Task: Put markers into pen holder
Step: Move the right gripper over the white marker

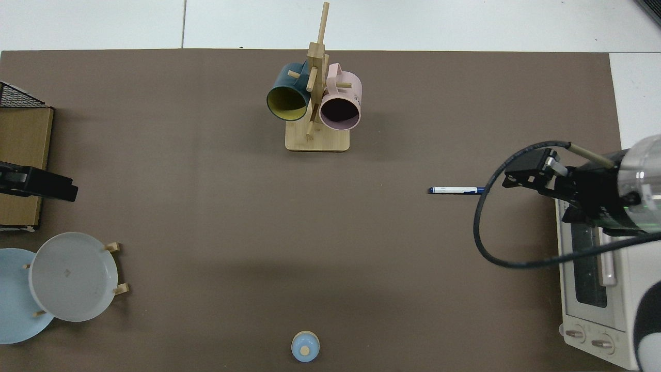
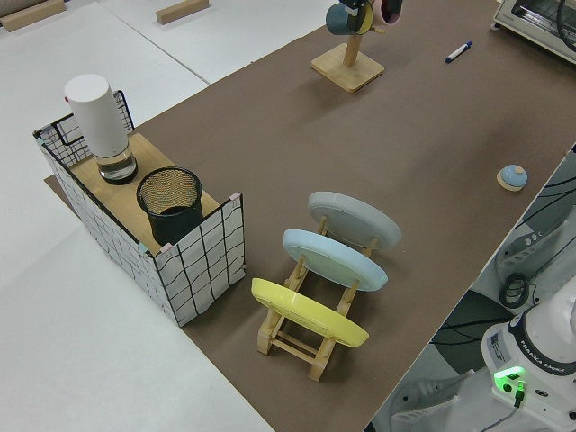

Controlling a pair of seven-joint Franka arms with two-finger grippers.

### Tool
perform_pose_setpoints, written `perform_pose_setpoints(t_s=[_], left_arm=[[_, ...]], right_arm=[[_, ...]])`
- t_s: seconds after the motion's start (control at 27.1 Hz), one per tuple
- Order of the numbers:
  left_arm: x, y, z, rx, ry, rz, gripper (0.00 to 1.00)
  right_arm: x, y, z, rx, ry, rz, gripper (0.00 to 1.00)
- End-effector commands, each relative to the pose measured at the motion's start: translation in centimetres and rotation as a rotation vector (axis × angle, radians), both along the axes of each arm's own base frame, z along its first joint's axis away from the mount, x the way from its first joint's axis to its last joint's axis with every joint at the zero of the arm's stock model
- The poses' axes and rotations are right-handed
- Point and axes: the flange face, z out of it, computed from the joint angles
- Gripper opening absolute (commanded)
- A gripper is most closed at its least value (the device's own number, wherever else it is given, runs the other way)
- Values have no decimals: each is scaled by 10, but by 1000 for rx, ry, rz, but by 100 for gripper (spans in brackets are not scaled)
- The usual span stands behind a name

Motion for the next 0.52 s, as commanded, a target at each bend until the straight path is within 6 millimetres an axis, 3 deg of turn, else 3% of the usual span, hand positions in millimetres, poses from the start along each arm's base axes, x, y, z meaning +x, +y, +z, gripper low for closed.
perform_pose_setpoints(t_s=[0.0, 0.18, 0.48], left_arm=[[-9, 6, 2, 8, 12, 17, 100], [-12, 10, 1, 7, 15, 20, 100], [-18, 11, -1, 5, 23, 20, 100]], right_arm=[[10, 11, -32, 41, 21, -258, 100], [28, 14, -53, 104, 66, -457, 100], [64, 20, -114, 85, 135, -675, 100]])
